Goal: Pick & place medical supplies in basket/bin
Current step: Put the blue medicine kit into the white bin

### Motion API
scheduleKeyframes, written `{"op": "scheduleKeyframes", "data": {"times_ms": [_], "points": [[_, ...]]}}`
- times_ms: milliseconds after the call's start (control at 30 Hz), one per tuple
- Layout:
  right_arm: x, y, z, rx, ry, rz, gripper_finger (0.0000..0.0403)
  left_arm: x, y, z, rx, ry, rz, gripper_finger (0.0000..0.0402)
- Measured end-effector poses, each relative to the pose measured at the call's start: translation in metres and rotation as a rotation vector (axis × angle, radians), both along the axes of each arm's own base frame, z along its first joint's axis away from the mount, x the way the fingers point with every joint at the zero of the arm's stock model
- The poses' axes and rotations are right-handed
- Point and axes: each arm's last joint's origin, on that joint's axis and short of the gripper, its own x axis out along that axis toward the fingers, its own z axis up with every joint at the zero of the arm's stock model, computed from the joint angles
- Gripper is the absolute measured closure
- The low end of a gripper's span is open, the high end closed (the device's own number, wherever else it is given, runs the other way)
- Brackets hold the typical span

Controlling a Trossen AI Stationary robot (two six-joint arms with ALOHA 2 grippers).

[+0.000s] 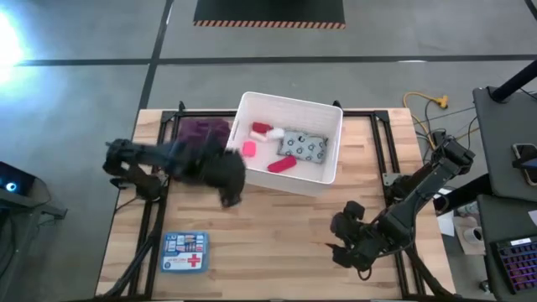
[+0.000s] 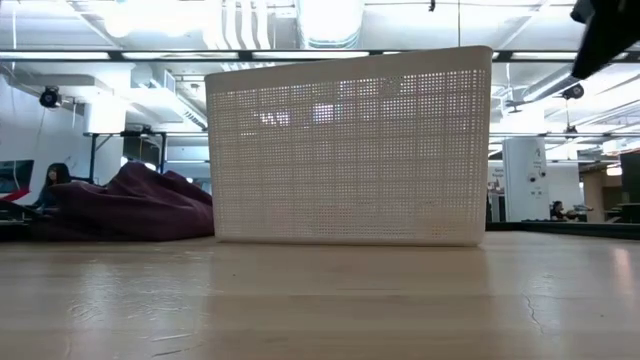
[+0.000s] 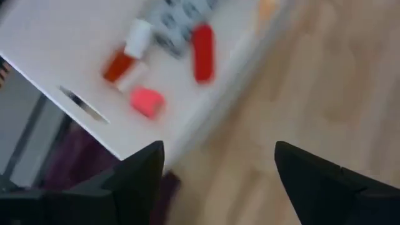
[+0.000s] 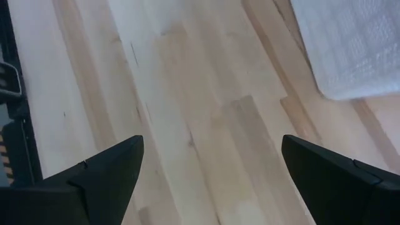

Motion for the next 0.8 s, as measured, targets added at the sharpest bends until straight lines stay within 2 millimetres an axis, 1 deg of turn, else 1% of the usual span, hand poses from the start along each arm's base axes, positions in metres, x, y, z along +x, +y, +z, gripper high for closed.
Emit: {"op": "scheduleKeyframes", "data": {"times_ms": [133, 200, 300, 367, 500, 600, 667, 733, 800], "points": [[0.007, -0.001, 0.001, -0.013, -0.053, 0.014, 0.0033, -0.019, -0.049, -0.01, -0.122, 0.009, -0.043, 0.014], [0.011, -0.002, 0.002, -0.015, -0.075, 0.013, 0.0033, -0.028, -0.069, -0.019, -0.183, 0.031, -0.026, 0.0158], [0.016, -0.004, 0.003, -0.014, -0.097, 0.011, 0.0033, -0.039, -0.095, -0.041, -0.237, 0.1, 0.021, 0.0195], [0.018, -0.006, 0.003, -0.012, -0.107, 0.013, 0.0033, -0.047, -0.107, -0.059, -0.25, 0.159, 0.077, 0.0227], [0.022, -0.009, 0.004, -0.019, -0.115, 0.019, 0.0033, -0.061, -0.122, -0.093, -0.305, 0.297, 0.235, 0.0297], [0.024, -0.01, 0.004, -0.027, -0.113, 0.023, 0.0033, -0.069, -0.125, -0.113, -0.333, 0.399, 0.358, 0.0349], [0.024, -0.011, 0.004, -0.027, -0.112, 0.019, 0.0033, -0.074, -0.126, -0.124, -0.333, 0.452, 0.409, 0.0382], [0.024, -0.011, 0.003, -0.029, -0.112, 0.02, 0.0033, -0.077, -0.125, -0.134, -0.328, 0.49, 0.474, 0.0395], [0.024, -0.011, 0.003, -0.031, -0.11, 0.023, 0.0033, -0.081, -0.123, -0.146, -0.316, 0.539, 0.537, 0.0397]]}}
